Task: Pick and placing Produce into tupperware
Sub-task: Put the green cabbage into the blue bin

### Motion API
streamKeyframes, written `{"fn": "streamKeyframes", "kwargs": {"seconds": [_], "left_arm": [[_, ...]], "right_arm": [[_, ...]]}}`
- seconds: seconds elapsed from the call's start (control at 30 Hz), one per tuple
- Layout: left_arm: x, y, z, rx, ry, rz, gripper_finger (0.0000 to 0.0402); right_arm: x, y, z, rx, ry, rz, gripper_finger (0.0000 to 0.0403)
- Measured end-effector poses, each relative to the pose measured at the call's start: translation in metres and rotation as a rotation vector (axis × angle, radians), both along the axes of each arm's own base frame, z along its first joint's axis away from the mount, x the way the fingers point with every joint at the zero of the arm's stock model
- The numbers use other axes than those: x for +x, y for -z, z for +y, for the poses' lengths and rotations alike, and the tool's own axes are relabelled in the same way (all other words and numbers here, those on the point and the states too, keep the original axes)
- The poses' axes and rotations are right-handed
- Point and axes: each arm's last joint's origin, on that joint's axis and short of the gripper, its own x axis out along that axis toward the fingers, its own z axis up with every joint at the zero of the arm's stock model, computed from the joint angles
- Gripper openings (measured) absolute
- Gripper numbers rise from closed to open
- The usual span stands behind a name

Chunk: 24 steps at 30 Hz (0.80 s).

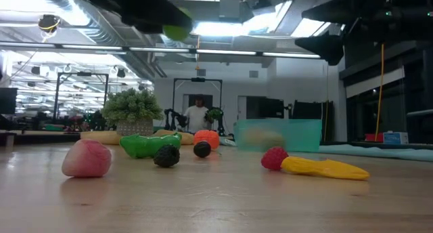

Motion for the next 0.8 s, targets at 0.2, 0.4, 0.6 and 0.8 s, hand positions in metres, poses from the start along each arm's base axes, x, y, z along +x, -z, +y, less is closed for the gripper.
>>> {"fn": "streamKeyframes", "kwargs": {"seconds": [0.2, 0.4, 0.6, 0.8], "left_arm": [[0.009, 0.008, 0.019, 0.035, -0.008, 0.047, 0.0226], [0.019, 0.020, 0.039, 0.064, -0.019, 0.100, 0.0226], [0.029, 0.010, 0.061, 0.032, -0.020, 0.100, 0.0226], [0.039, -0.009, 0.072, 0.071, -0.037, 0.185, 0.0226]], "right_arm": [[0.000, 0.000, 0.000, -0.038, 0.001, 0.009, 0.0355], [0.000, 0.000, -0.002, 0.068, 0.048, -0.007, 0.0355], [0.001, 0.005, -0.008, 0.226, 0.081, -0.002, 0.0355], [0.007, 0.016, -0.014, 0.307, 0.093, 0.055, 0.0355]]}}
